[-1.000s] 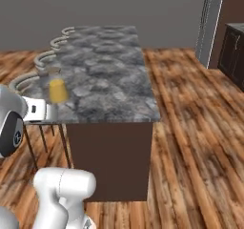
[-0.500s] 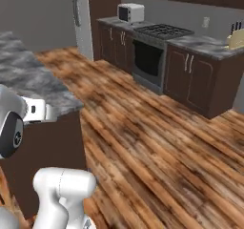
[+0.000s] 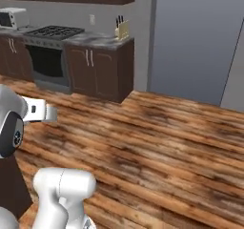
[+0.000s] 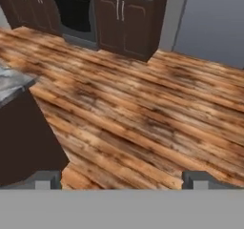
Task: Place the pitcher and cup on the dining counter for serving.
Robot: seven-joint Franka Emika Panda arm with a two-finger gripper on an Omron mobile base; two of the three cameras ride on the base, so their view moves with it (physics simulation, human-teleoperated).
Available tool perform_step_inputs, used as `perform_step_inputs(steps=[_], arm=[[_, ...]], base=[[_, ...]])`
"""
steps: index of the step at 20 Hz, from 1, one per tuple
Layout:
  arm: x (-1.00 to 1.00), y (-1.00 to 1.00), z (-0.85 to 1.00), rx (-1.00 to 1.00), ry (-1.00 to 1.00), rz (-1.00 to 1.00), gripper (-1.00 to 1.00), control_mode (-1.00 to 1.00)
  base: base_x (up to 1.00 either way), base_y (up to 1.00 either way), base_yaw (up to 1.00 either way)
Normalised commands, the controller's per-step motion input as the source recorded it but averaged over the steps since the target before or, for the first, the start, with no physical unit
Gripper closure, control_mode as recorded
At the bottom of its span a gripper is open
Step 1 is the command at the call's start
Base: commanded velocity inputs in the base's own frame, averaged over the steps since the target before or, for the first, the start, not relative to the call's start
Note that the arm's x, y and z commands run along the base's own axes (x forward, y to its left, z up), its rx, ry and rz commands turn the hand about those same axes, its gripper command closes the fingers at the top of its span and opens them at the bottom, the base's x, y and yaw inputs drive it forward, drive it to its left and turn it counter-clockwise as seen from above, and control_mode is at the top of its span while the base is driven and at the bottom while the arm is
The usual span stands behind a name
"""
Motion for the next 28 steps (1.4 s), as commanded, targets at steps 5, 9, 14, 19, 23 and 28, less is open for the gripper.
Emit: perform_step_inputs(steps=[5, 9, 14, 19, 23, 28], arm=[[0.00, 0.00, 0.00, 0.00, 0.00, 0.00, -1.00, 1.00], [0.00, 0.00, 0.00, 0.00, 0.00, 0.00, -1.00, 1.00], [0.00, 0.00, 0.00, 0.00, 0.00, 0.00, -1.00, 1.00], [0.00, 0.00, 0.00, 0.00, 0.00, 0.00, -1.00, 1.00], [0.00, 0.00, 0.00, 0.00, 0.00, 0.00, -1.00, 1.00], [0.00, 0.00, 0.00, 0.00, 0.00, 0.00, -1.00, 1.00]], base=[[0.30, -0.06, -0.75], [0.28, -0.18, -0.72], [0.26, -0.39, -0.68], [0.55, -0.23, -0.62], [0.80, -0.47, -0.47], [0.74, -0.50, -0.50]])
